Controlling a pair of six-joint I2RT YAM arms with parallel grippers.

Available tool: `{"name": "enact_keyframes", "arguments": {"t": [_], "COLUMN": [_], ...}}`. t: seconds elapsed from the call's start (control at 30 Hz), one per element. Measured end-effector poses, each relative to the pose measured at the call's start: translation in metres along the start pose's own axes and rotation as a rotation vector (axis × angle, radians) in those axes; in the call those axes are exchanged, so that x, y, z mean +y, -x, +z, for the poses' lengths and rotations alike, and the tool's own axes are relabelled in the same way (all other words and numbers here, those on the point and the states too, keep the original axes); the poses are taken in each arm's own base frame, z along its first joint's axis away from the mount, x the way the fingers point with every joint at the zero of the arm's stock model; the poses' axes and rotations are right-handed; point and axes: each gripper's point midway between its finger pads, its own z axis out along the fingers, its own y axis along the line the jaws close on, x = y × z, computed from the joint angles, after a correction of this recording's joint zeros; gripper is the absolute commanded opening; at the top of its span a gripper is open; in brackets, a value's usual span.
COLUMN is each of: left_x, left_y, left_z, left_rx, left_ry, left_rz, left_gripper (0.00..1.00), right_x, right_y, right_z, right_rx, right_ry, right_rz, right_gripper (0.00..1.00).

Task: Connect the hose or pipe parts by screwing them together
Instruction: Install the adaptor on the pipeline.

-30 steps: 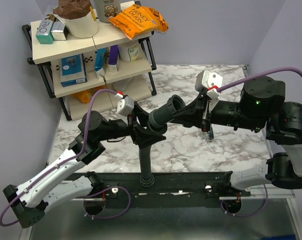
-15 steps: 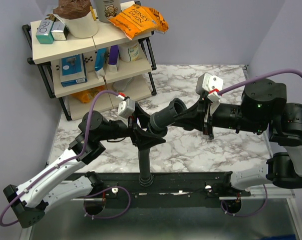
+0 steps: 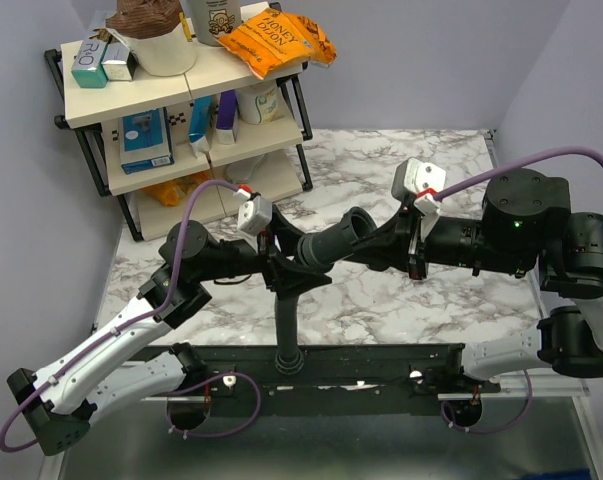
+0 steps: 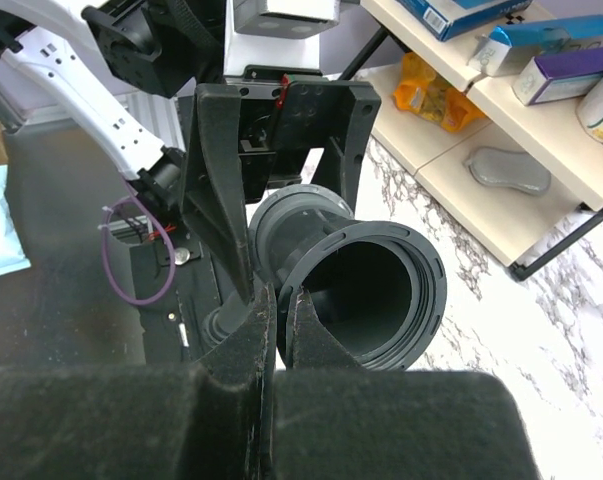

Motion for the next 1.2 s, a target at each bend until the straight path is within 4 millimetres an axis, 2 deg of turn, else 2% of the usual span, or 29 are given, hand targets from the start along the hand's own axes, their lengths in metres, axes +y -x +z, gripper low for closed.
{"name": "enact_keyframes", "arguments": {"t": [0.47, 1.2], "left_x": [0.005, 0.024], "left_y": [-0.001, -0.016], "left_z": [0.002, 0.001], "left_rx": [0.000, 0.052], "left_ry": [0.018, 0.082], "left_rz": [-0.002, 0.043], "left_gripper": [0.00, 0.00], "right_x": [0.001, -0.005], "right_y": [-0.007, -0.020], "right_z": [-0.001, 0.021], "right_rx": [0.029, 0.141], "right_ry": [-0.009, -0.067], "right_rz": [0.003, -0.033], "right_gripper": [0.01, 0.01]}}
